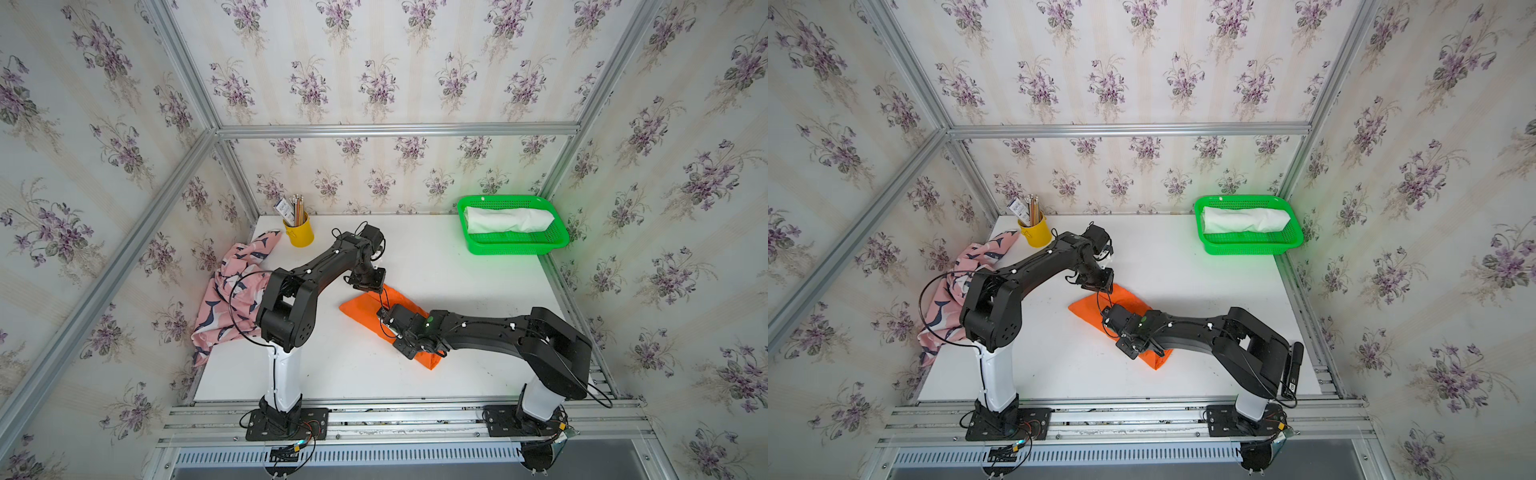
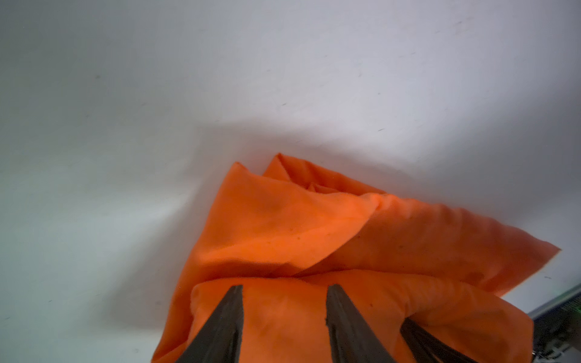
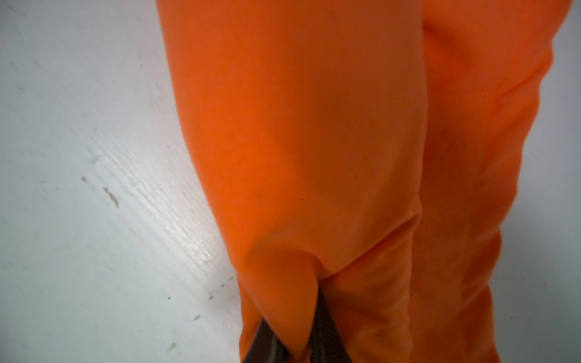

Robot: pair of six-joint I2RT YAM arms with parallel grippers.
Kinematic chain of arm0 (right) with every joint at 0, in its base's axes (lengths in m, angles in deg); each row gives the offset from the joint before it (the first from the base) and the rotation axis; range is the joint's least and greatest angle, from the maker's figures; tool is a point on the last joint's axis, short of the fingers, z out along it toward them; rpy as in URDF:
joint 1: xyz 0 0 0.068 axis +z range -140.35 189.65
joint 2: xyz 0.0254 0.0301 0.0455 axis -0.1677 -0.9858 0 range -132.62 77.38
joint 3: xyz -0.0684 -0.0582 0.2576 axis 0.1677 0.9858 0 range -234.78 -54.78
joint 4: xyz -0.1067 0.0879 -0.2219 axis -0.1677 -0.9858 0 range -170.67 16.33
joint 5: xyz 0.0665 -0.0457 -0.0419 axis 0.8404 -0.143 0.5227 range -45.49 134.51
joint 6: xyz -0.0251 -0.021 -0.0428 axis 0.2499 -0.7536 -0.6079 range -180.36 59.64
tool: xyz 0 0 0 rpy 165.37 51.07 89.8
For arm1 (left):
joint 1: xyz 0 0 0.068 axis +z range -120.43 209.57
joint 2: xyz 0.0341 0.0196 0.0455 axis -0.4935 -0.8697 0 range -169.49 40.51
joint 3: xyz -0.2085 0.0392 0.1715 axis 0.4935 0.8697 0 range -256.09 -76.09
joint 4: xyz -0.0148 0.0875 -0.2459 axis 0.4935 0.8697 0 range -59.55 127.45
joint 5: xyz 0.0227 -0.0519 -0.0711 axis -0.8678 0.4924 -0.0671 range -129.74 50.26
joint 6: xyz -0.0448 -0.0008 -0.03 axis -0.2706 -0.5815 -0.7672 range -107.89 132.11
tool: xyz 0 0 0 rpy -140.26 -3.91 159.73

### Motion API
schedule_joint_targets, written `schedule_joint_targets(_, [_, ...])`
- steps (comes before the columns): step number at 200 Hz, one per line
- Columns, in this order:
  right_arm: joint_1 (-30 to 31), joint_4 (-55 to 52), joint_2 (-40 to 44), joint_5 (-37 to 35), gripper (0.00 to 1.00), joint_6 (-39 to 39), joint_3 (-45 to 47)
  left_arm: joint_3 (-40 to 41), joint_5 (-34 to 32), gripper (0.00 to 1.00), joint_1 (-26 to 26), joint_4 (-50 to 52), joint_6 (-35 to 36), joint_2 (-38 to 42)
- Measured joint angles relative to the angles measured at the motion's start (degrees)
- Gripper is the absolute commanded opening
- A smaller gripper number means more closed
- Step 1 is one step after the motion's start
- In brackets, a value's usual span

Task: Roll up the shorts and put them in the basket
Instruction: Roll the shorts at the center of the board.

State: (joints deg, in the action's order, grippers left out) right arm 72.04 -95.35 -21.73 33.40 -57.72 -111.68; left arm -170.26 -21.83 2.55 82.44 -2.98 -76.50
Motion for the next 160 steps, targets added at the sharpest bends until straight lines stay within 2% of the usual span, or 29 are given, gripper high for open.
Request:
schedule_joint_targets(42, [0.0, 0.6, 0.3, 0.0, 0.08, 0.4, 0.5, -0.1, 5.7, 0.46, -1.0, -1.5, -0.6, -5.4])
schedule_joint_targets(65, [0.0, 0.4, 1.0, 0.8, 0.07, 0.9, 0.6, 1.6, 5.9, 0.46, 0.7, -2.5, -1.7, -6.8])
schedule_joint_targets(97, [0.0, -0.6, 3.7, 3.9, 0.07, 2.5, 1.4, 3.7, 9.5, 0.45, 3.3, -4.2, -1.9, -7.1])
schedule_joint_targets(133, [-0.4, -0.3, 5.3, 9.1, 0.07, 4.5, 2.2, 5.7, 13.1, 0.45, 5.0, -5.9, -1.8, -6.9])
schedule_joint_targets(160, [-4.2, 2.5, 3.8, 18.1, 0.07, 6.3, 2.8, 6.1, 12.9, 0.45, 5.0, -6.6, -1.7, -5.6])
